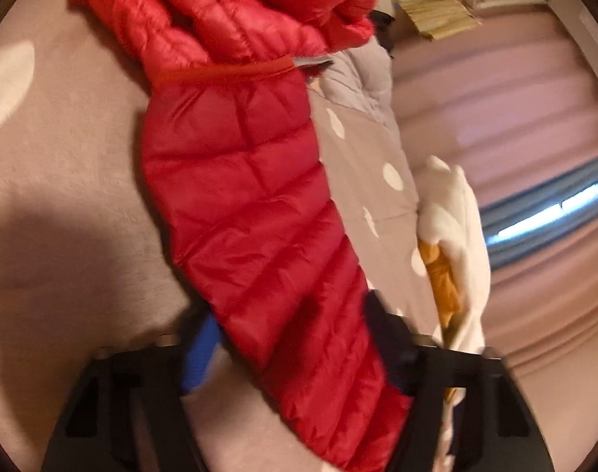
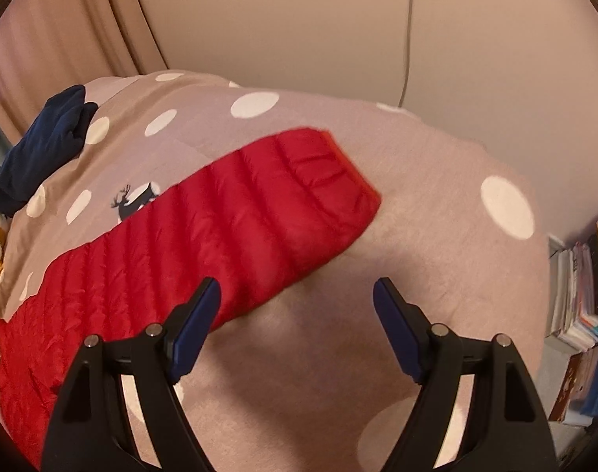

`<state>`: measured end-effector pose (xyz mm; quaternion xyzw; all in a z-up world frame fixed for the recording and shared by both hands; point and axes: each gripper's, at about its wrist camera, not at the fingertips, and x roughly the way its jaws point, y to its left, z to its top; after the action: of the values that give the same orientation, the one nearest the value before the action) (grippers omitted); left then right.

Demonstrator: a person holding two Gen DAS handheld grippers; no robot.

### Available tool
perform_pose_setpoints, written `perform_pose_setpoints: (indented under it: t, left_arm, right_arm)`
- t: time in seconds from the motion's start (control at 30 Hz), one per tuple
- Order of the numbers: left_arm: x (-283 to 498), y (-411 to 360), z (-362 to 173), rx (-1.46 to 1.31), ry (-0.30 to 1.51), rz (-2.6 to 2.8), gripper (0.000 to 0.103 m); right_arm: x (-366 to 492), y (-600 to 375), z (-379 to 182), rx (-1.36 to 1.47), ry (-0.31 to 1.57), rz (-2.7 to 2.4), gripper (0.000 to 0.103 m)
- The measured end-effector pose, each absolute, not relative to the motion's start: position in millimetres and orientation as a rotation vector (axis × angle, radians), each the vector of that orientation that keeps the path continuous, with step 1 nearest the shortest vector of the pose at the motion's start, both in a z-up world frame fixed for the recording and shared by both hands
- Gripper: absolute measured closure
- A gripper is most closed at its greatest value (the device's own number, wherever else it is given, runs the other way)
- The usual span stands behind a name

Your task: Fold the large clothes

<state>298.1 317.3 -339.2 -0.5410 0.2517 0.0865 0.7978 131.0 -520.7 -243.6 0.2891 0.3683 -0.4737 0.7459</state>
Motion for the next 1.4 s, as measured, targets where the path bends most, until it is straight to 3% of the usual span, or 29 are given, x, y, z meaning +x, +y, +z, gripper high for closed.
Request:
perform_pose_setpoints:
  t: [0.07,0.17,0.43,0.6,0.73,0.87,0.9,0.97,1.03,1.1,1.4]
  left_arm:
    - [300.0,321.9,-349.9,-1.213,0.546,0.224,0.077]
    - [297.1,324.6,-357.6,-1.204,0.535,0.276,0.090]
    - [299.5,302.7,-341.7,-0.976,0.532,0.424,0.090]
    - [295.7,311.0,-347.2,-1.004,0.520,0.408,0.090]
    - [297.6,305.7,-343.9,-0.956,0.531,0.432,0.090]
    - [298.1,302.6,-342.0,-0.917,0.546,0.454,0.090]
    - [297.6,303.6,-342.8,-0.923,0.543,0.451,0.090]
    - [296.8,304.3,-343.7,-0.925,0.542,0.448,0.090]
    - [298.8,302.8,-342.3,-0.890,0.553,0.469,0.090]
    - [301.4,298.4,-339.0,-0.839,0.570,0.504,0.090]
    - [299.2,291.8,-332.7,-0.755,0.576,0.594,0.090]
  right_arm:
    - [135.0,-518.8,-244.8,0.605,0.816,-1.038,0.022]
    - [135.9,-520.7,-243.1,0.596,0.808,-1.042,0.022]
    - [126.4,-540.2,-248.9,0.660,0.769,-1.047,0.022]
    - [117.4,-562.3,-268.7,0.750,0.765,-1.076,0.019]
    - [120.4,-568.3,-273.6,0.763,0.675,-1.077,0.006]
    - [136.9,-573.8,-285.1,0.685,0.650,-1.068,0.005]
    - [143.7,-574.0,-286.5,0.650,0.664,-1.083,0.007]
    - [147.7,-572.2,-283.1,0.633,0.645,-1.063,0.028]
    - [149.8,-576.4,-281.8,0.694,0.600,-0.972,0.076]
    - [159.0,-574.5,-279.3,0.721,0.604,-0.957,0.091]
    - [252.1,-455.0,-176.6,0.430,0.524,-0.769,0.093]
